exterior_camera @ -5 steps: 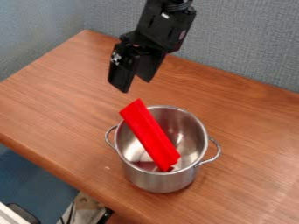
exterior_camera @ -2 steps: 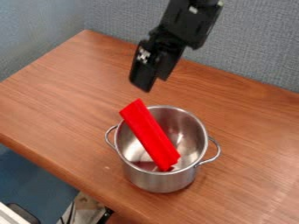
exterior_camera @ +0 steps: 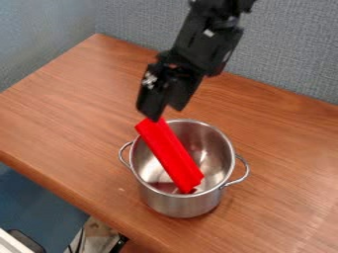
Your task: Put the red object in the metal pot
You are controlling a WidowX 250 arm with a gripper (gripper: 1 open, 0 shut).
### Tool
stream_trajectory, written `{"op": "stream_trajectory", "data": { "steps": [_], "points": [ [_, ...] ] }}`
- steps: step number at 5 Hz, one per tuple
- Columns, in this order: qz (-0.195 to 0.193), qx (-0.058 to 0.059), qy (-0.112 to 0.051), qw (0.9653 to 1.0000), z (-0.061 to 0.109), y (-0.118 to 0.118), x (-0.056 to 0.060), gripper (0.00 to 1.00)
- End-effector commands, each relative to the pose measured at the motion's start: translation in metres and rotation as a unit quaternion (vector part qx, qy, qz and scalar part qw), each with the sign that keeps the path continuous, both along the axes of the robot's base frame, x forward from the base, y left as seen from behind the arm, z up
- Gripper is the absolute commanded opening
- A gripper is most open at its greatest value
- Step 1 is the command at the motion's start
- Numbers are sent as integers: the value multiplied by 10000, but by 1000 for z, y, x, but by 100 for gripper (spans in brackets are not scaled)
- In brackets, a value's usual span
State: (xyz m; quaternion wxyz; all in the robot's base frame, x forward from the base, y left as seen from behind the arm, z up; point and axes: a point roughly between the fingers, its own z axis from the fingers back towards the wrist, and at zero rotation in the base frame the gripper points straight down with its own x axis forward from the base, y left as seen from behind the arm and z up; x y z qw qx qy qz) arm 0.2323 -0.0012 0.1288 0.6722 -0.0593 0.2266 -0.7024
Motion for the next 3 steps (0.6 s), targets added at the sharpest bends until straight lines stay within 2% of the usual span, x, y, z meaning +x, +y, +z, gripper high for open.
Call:
{"op": "stream_trajectory", "data": {
  "steps": [1,2,3],
  "points": [
    [-322,-68,-218,9992,18,22,-4,100],
    [-685,-339,-265,9967,14,40,-8,100],
    [-689,-418,-311,9963,15,30,4,100]
  ]
}}
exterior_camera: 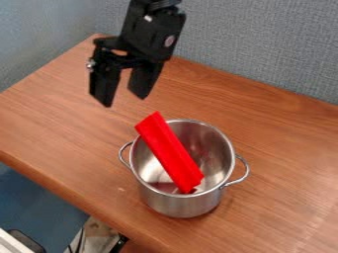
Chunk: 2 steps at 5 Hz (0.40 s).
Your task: Put the red object in the metal pot
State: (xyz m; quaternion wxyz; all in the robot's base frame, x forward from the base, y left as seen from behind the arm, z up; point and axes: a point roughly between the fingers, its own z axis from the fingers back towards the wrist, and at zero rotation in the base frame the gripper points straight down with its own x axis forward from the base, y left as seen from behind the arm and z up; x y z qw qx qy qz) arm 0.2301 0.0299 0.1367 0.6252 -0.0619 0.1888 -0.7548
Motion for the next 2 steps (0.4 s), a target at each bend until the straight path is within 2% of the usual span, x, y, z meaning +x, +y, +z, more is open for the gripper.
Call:
{"op": "stream_trajectory", "data": {
  "steps": [1,2],
  "points": [
    [73,-69,-183,9998,8,-12,15,100],
    [153,-111,-117,9998,6,-24,26,100]
  ]
}}
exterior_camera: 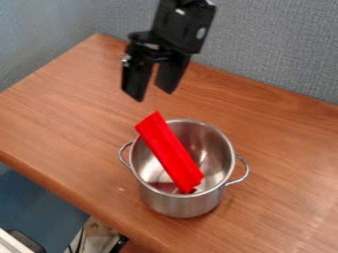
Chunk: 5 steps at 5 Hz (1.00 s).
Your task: Put the red object in the metal pot
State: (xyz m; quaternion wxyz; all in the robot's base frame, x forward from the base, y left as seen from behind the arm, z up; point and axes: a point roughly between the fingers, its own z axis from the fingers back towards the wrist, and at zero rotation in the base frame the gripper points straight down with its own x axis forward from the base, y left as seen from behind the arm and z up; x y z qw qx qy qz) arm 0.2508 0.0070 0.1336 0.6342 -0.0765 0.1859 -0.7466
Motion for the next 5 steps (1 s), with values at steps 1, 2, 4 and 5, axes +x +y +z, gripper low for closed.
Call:
{"op": "stream_trajectory", "data": {
  "steps": [1,2,4,5],
  "points": [
    [-35,-92,-85,9999,5,-5,7,100],
    [-43,-1,-165,9999,4,-2,5,100],
    [-74,191,-341,9992,9,3,-2,100],
    [-668,85,-347,9971,20,3,-11,100]
  ]
}}
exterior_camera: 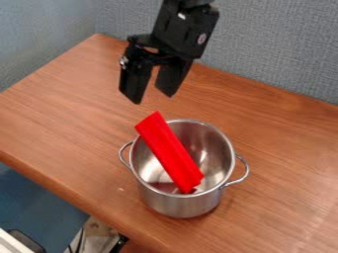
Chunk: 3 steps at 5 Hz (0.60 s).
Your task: Put the red object in the metal pot
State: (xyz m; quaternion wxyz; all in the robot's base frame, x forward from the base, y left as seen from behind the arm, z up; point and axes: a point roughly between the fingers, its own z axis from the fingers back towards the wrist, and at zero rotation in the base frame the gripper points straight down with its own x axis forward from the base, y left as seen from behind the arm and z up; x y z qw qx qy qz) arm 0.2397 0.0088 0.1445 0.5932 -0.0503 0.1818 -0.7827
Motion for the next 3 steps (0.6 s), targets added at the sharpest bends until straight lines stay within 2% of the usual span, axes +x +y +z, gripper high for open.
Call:
{"op": "stream_trajectory", "data": {
  "steps": [1,2,3],
  "points": [
    [-732,-88,-92,9972,15,-1,-3,100],
    [-156,-113,18,9998,6,-5,2,100],
    [465,-345,170,9982,-2,-6,10,100]
  ]
}}
